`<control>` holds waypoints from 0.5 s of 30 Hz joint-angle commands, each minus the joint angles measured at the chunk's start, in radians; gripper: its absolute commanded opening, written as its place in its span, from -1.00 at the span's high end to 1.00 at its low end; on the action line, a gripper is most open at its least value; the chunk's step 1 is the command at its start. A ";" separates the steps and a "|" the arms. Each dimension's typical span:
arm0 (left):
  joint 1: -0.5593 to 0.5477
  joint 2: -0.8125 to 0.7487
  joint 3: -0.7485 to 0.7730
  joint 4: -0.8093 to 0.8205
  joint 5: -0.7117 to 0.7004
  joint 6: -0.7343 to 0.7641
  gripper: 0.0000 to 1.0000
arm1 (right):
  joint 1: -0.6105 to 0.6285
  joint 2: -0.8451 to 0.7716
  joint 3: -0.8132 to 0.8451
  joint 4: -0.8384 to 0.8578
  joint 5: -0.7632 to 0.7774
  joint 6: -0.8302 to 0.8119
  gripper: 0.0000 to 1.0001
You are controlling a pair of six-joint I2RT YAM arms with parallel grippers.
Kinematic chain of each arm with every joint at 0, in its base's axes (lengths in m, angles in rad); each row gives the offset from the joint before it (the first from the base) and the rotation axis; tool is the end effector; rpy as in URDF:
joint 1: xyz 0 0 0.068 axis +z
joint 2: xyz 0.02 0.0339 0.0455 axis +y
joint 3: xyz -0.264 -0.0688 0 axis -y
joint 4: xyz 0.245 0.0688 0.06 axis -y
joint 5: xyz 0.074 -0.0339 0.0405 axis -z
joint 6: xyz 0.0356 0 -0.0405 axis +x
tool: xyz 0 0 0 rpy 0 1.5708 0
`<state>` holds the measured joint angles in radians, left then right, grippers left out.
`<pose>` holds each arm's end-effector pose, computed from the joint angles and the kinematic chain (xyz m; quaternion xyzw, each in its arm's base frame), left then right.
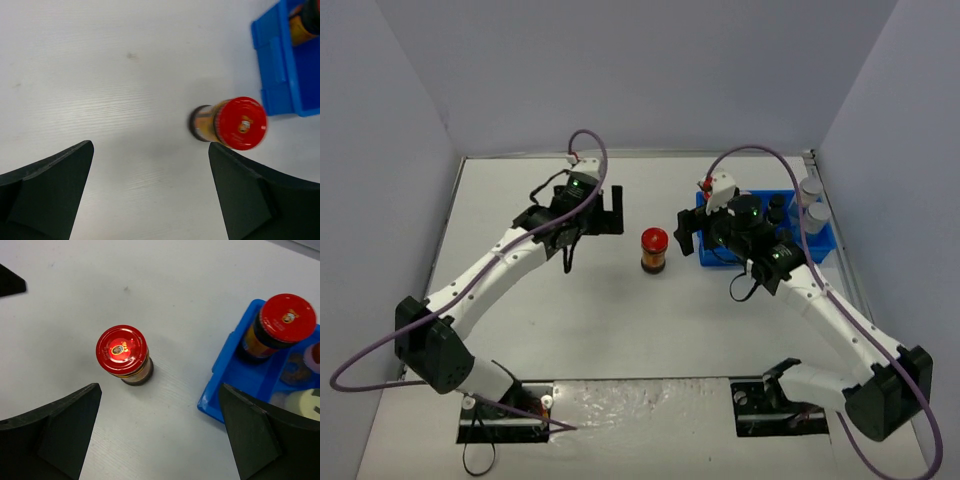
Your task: Organize the condiment bottles
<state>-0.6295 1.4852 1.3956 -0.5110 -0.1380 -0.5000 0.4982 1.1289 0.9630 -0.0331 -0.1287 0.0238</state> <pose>0.2753 -0.1944 0.3526 0.0250 0.8828 -0.1974 0.4256 0.2313 0.1310 0.3492 -0.2211 0.7411 0.2112 0.5978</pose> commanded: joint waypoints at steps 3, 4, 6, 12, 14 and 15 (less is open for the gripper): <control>0.180 -0.283 -0.188 0.094 -0.013 0.081 -0.94 | 0.094 0.169 0.049 0.135 -0.031 -0.053 -1.00; 0.193 -0.309 -0.225 0.091 -0.014 0.093 -0.94 | 0.099 0.205 0.053 0.143 -0.034 -0.056 -1.00; 0.228 -0.389 -0.280 0.094 -0.014 0.104 -0.94 | 0.115 0.252 0.071 0.157 -0.034 -0.063 -1.00; 0.312 -0.587 -0.480 0.122 -0.018 0.131 -0.94 | 0.140 0.385 0.095 0.224 -0.003 -0.072 -1.00; 0.324 -0.613 -0.511 0.127 -0.018 0.138 -0.94 | 0.145 0.428 0.106 0.231 -0.007 -0.076 -1.00; 0.326 -0.625 -0.525 0.129 -0.017 0.140 -0.94 | 0.150 0.441 0.109 0.240 -0.010 -0.079 -1.00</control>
<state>-0.3265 0.9061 0.8971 -0.4594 -0.1527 -0.3972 0.6294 1.5273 1.0074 0.0947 -0.1457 -0.0316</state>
